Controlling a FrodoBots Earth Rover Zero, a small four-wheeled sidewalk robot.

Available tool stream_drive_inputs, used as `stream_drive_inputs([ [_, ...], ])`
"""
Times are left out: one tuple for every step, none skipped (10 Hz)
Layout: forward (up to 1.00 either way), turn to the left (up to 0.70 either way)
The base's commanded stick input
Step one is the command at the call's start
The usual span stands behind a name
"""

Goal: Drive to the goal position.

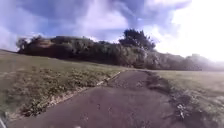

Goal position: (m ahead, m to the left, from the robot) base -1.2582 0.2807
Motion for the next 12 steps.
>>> stream_drive_inputs([
  [0.7,-0.02],
  [0.7,-0.12],
  [0.7,-0.35],
  [0.7,-0.35],
  [0.25,-0.58],
  [0.0,-0.7],
  [0.0,-0.7],
  [0.0,-0.7],
  [0.0,-0.7],
  [0.0,-0.7],
  [0.0,-0.7],
  [0.0,-0.7],
])
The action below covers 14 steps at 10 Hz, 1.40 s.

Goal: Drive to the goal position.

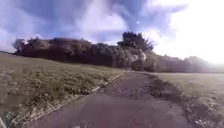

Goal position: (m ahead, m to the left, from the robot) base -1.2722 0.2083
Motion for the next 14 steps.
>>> stream_drive_inputs([
  [0.0,-0.7],
  [0.0,-0.7],
  [0.0,-0.7],
  [0.0,-0.7],
  [0.0,-0.7],
  [0.0,-0.7],
  [0.0,-0.7],
  [0.0,-0.7],
  [0.0,-0.7],
  [0.0,-0.7],
  [0.0,-0.7],
  [0.0,-0.6],
  [0.0,-0.43],
  [0.0,-0.11],
])
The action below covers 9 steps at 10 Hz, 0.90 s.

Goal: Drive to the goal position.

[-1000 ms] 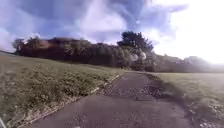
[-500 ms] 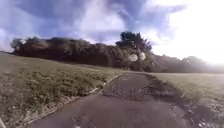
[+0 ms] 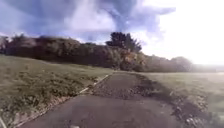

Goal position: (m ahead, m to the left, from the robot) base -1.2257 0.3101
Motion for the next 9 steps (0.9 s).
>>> stream_drive_inputs([
  [0.0,0.0],
  [0.0,0.0],
  [0.0,0.0],
  [0.0,0.0],
  [0.0,0.0],
  [0.0,0.0],
  [0.0,0.0],
  [0.0,0.0],
  [0.0,0.0],
])
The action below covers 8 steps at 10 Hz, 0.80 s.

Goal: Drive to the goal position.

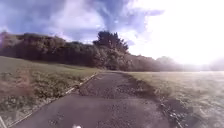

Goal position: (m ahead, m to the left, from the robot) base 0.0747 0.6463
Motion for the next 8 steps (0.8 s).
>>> stream_drive_inputs([
  [0.0,-0.57],
  [0.0,-0.7],
  [0.0,-0.7],
  [0.0,-0.7],
  [0.0,-0.7],
  [0.0,-0.7],
  [0.0,-0.7],
  [0.0,-0.7],
])
